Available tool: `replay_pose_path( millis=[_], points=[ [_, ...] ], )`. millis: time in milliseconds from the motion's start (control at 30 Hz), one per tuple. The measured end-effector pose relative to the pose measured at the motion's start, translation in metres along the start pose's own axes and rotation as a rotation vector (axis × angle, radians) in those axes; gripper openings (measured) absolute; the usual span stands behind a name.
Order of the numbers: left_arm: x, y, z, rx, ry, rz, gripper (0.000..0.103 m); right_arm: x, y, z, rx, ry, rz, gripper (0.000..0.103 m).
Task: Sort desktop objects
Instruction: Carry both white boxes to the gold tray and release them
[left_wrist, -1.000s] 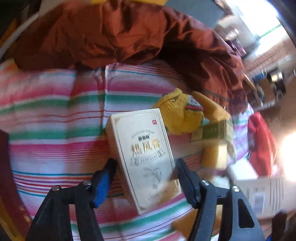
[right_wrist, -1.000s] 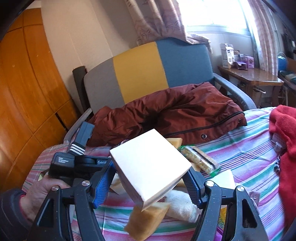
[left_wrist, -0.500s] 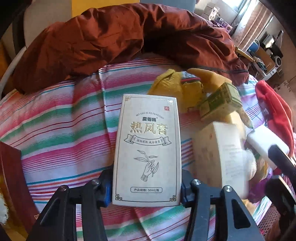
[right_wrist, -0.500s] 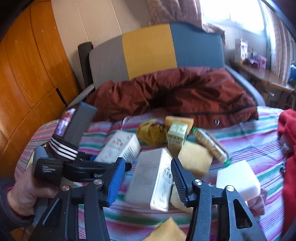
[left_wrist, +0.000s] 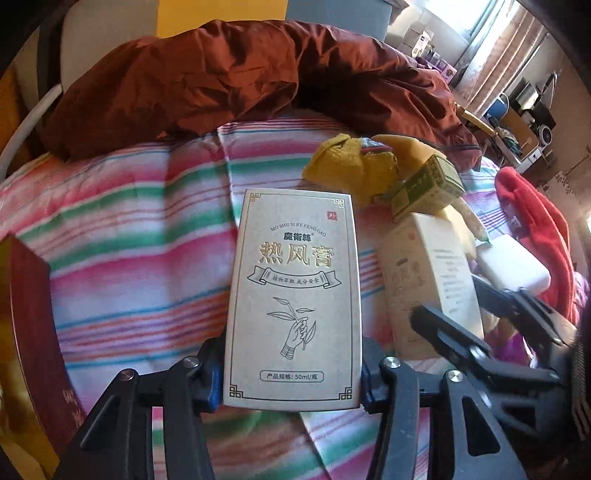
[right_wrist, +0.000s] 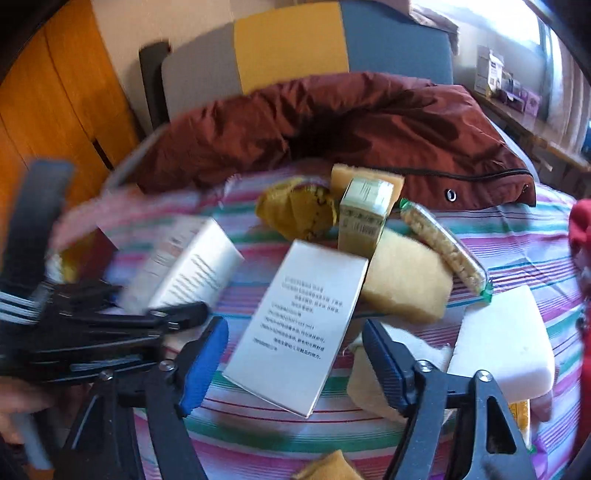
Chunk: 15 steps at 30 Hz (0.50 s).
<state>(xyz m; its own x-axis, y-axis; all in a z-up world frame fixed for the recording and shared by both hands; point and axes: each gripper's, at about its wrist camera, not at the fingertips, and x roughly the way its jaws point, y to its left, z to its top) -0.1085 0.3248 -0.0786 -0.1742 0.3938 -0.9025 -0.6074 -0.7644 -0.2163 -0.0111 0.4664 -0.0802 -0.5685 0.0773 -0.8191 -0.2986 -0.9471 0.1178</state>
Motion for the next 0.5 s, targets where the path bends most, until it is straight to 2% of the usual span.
replay_pose_path(
  millis=[67,167,367,500],
  points=[
    [-0.005,-0.002,-0.007,-0.007,-0.014,-0.01,0.053,0.001,0.003,-0.001,-0.01,0.009,0.003,0.05],
    [-0.006,-0.007,-0.011,-0.021,-0.047,-0.034,0.053,-0.007,0.003,0.0,0.001,-0.006,0.046,0.05],
    [-0.048,0.011,-0.032,-0.061,-0.11,-0.062,0.053,-0.037,0.023,0.002,-0.045,-0.083,0.112,0.05],
    [-0.077,0.025,-0.054,-0.083,-0.159,-0.05,0.053,-0.052,0.037,0.001,-0.067,-0.109,0.158,0.05]
  ],
)
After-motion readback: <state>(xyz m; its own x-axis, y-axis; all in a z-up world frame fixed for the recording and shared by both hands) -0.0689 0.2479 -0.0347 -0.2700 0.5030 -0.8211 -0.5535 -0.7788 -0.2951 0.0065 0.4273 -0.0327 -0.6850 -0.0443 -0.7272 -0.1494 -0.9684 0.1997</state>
